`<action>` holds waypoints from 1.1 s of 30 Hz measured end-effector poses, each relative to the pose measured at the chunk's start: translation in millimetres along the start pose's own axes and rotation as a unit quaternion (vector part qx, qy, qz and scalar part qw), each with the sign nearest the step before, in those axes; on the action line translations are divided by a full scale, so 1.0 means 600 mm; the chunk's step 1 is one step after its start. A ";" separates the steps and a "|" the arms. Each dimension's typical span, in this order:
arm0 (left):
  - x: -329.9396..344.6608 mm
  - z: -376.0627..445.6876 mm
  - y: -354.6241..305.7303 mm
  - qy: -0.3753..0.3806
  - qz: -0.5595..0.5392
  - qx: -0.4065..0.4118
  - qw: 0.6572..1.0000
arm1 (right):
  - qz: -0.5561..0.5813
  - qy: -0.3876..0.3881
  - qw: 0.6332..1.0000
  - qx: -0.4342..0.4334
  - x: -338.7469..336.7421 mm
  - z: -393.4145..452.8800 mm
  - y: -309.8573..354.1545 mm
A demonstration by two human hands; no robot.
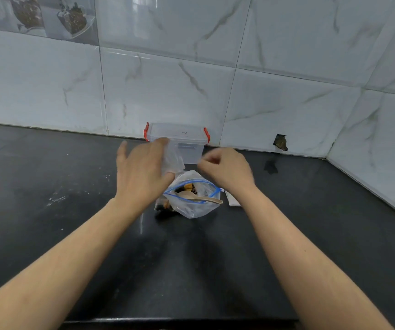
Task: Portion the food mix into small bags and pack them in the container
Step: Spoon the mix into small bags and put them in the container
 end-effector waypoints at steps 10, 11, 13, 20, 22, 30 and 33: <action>0.065 -0.019 0.021 0.221 -0.251 -0.215 0.918 | -0.283 0.111 0.953 -0.015 0.067 -0.040 -0.037; 0.069 -0.023 0.018 0.227 -0.258 -0.218 0.914 | -0.288 0.117 0.950 -0.020 0.071 -0.039 -0.034; 0.077 -0.032 0.014 0.235 -0.264 -0.221 0.909 | -0.283 0.126 0.950 -0.025 0.078 -0.038 -0.028; 0.087 -0.044 0.028 0.233 -0.241 -0.251 0.908 | -0.353 0.049 0.931 -0.083 0.060 -0.048 0.001; 0.090 -0.045 0.029 0.215 -0.249 -0.249 0.911 | -0.376 0.054 0.918 -0.111 0.065 -0.053 0.006; 0.088 -0.035 0.050 0.080 -0.445 -0.294 0.842 | -0.361 0.074 0.922 -0.118 0.062 -0.053 0.021; 0.104 -0.042 0.049 0.105 -0.516 -0.340 0.779 | -0.308 0.090 0.945 -0.066 0.066 -0.047 0.009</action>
Point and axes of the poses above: each hand's wrist, its own z-axis towards the middle knuckle, its own x-axis out of the palm, y = z × x, the point moved 7 cm from there along z, towards the middle knuckle, and after that the axes turned 7 degrees about -z, right-handed, at the moved point
